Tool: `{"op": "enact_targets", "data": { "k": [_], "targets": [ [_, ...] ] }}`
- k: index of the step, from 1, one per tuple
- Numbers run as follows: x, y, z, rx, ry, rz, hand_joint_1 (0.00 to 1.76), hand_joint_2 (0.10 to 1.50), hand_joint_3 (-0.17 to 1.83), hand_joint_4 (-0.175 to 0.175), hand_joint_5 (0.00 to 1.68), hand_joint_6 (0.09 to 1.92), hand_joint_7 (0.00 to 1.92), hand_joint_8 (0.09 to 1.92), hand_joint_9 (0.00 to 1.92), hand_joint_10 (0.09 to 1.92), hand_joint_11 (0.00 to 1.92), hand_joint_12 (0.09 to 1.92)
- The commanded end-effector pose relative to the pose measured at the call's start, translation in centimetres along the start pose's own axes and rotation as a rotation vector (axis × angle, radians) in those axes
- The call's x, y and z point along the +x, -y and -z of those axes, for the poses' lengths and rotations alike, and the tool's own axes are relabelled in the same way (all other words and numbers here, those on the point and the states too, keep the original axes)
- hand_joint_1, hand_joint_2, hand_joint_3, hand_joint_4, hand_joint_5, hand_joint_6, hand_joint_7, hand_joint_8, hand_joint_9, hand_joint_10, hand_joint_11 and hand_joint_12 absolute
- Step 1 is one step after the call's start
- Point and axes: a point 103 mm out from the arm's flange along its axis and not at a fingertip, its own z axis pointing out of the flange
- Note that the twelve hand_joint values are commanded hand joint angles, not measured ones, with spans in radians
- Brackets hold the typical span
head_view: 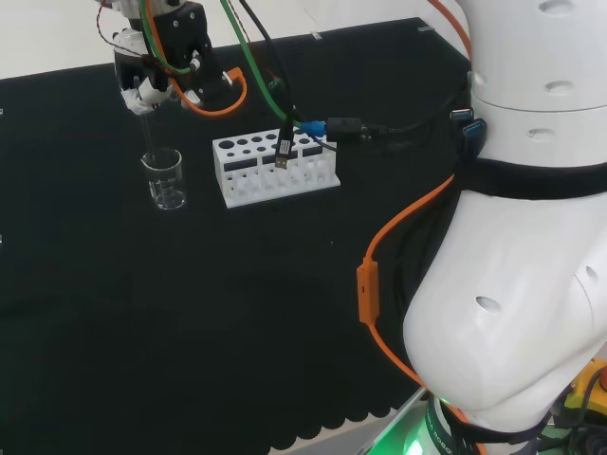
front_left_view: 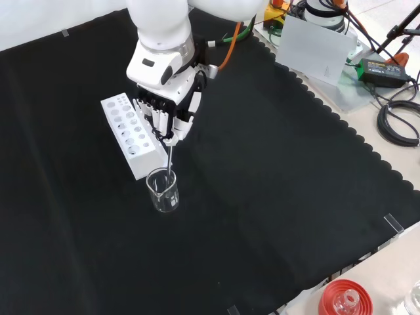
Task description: Stir in the beaker to the left of the white test tube rack with the glass rod.
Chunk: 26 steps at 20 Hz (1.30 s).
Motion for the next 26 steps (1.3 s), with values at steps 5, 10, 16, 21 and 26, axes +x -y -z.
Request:
{"op": "enact_targets", "data": {
  "k": [5, 10, 16, 21, 26],
  "targets": [
    [0.1, 1.1, 0.6, -0.001, 0.003, 0.005, 1.31, 1.07, -0.17, -0.175, 1.24, 0.57, 1.29, 0.58, 1.79, 0.4, 1.63, 0.69],
    [0.6, 0.4, 0.8, 0.01, 0.006, 0.017, 1.31, 1.07, -0.17, -0.175, 1.24, 0.57, 1.29, 0.58, 1.79, 0.4, 1.63, 0.69],
    [0.0, 1.0, 1.6, -0.004, -0.008, 0.006, 1.31, 1.07, -0.17, -0.175, 1.24, 0.57, 1.29, 0.58, 1.79, 0.4, 1.63, 0.69],
    [0.6, 0.7, 1.5, -0.034, -0.013, 0.032, 1.31, 1.07, -0.17, -0.175, 1.24, 0.57, 1.29, 0.58, 1.79, 0.4, 1.63, 0.69],
    [0.8, 0.6, 1.7, -0.012, 0.003, 0.022, 1.31, 1.07, -0.17, -0.175, 1.24, 0.57, 1.29, 0.58, 1.79, 0.4, 1.63, 0.69]
  ]
}}
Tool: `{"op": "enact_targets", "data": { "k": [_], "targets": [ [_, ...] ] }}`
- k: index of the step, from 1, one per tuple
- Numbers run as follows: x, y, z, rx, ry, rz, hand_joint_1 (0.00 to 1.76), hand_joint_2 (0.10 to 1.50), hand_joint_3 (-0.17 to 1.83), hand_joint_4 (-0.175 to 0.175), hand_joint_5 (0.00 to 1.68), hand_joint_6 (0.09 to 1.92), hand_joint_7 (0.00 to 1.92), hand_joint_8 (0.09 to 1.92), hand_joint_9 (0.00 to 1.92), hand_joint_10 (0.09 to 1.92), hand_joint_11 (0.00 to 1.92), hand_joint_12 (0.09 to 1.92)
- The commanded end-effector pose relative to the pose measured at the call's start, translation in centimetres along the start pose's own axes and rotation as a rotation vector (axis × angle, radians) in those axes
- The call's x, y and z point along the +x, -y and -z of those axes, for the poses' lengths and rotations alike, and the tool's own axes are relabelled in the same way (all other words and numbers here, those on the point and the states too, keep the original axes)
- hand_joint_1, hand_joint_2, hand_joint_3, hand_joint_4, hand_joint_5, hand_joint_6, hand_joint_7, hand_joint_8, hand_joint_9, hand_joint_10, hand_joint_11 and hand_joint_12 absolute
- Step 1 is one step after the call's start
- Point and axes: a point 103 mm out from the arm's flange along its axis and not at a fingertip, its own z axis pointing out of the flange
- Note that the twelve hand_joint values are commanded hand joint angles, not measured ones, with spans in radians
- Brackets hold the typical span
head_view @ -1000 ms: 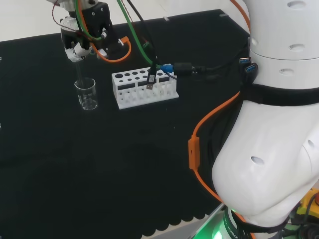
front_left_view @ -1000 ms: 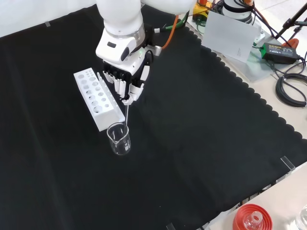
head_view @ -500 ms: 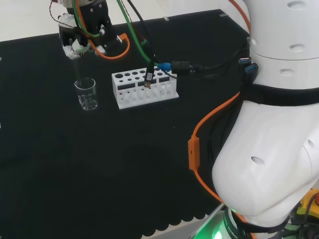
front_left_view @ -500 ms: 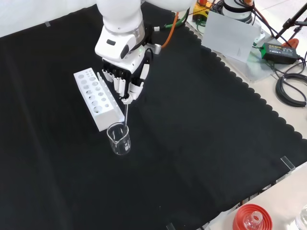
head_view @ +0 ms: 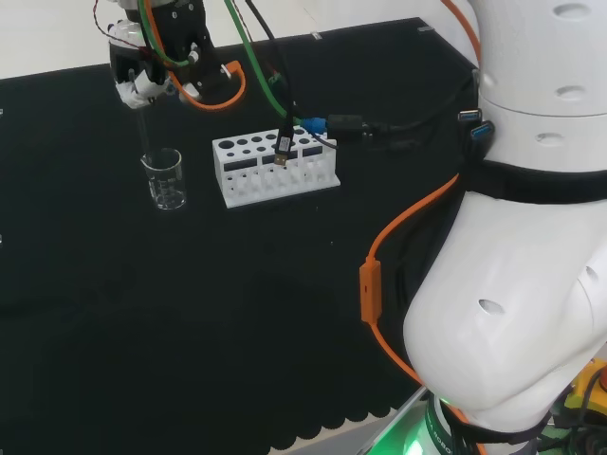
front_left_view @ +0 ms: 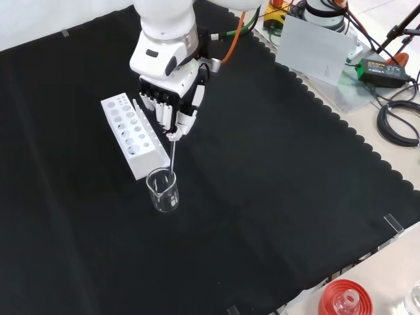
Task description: Stir in the beaker to the left of the white test tube rack with the glass rod.
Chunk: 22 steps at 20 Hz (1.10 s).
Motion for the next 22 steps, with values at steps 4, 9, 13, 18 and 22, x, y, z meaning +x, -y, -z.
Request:
{"op": "enact_targets", "data": {
  "k": [4, 9, 13, 18, 22],
  "targets": [
    [0.61, -0.23, 0.55, 0.011, 0.021, -0.007, 1.31, 1.07, -0.17, -0.175, 1.24, 0.57, 1.29, 0.58, 1.78, 0.39, 1.63, 0.69],
    [0.91, -0.25, 0.63, 0.015, 0.02, -0.008, 1.31, 1.07, -0.17, -0.175, 1.24, 0.57, 1.29, 0.58, 1.78, 0.39, 1.63, 0.69],
    [1.12, -0.27, 0.64, 0.011, 0.022, 0.0, 1.31, 1.07, -0.17, -0.175, 1.24, 0.57, 1.29, 0.58, 1.79, 0.39, 1.63, 0.69],
    [0.63, 0.64, 0.43, 0.01, 0.018, -0.012, 1.31, 1.07, -0.17, -0.175, 1.24, 0.57, 1.29, 0.58, 1.79, 0.39, 1.63, 0.69],
    [0.75, 0.32, 0.29, 0.013, 0.006, -0.008, 1.31, 1.07, -0.17, -0.175, 1.24, 0.57, 1.29, 0.58, 1.79, 0.39, 1.63, 0.69]
  ]
}}
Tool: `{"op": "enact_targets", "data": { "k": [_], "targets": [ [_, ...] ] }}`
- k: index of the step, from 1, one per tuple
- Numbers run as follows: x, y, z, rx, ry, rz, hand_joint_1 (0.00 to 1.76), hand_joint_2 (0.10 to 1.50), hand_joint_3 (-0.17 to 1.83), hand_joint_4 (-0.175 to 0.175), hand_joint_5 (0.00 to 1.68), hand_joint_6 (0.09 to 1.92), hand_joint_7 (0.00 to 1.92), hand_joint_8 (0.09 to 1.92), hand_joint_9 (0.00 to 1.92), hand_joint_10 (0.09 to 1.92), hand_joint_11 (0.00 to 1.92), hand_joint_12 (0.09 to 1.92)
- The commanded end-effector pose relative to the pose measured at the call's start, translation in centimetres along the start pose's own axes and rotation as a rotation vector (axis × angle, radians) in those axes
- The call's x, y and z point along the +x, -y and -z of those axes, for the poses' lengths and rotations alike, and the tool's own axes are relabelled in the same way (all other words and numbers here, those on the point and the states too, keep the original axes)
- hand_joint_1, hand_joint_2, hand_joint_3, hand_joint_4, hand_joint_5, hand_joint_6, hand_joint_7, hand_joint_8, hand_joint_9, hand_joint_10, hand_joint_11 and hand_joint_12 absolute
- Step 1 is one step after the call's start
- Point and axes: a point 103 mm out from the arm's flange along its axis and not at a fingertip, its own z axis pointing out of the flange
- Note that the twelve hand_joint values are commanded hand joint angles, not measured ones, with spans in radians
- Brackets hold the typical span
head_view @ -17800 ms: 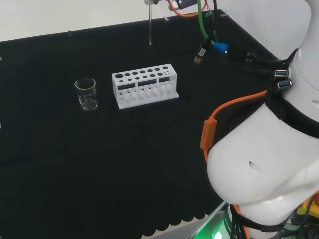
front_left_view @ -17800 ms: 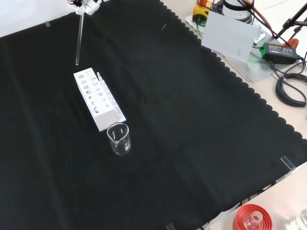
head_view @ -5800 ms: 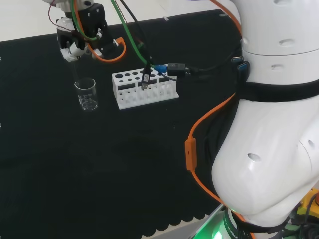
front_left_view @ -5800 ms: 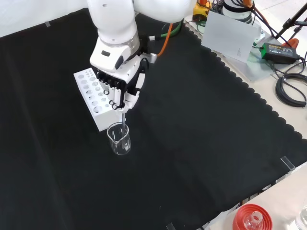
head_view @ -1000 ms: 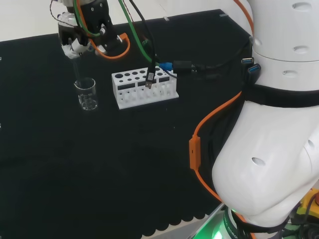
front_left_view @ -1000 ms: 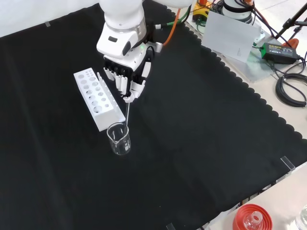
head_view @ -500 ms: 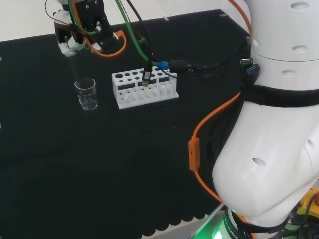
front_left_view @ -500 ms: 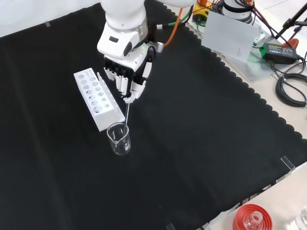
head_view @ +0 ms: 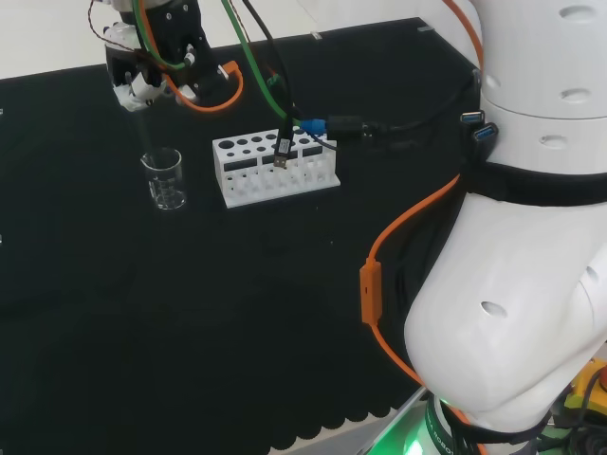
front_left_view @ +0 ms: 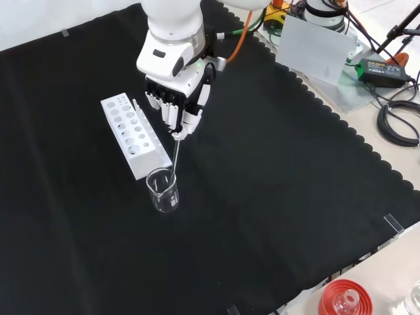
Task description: Stir in the beaker to the left of the white test tube rack with the glass rod.
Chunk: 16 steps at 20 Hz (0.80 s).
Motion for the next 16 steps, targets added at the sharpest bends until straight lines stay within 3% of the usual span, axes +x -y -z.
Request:
{"op": "enact_targets", "data": {
  "k": [1, 16],
  "targets": [
    [-0.2, -0.2, 0.0, -0.004, -0.015, -0.003, 1.31, 1.07, -0.17, -0.175, 1.24, 0.57, 1.29, 0.58, 1.79, 0.39, 1.63, 0.69],
    [0.4, -1.1, 0.4, 0.005, -0.001, -0.003, 1.31, 1.07, -0.17, -0.175, 1.24, 0.56, 1.29, 0.58, 1.79, 0.39, 1.63, 0.69]
  ]
}}
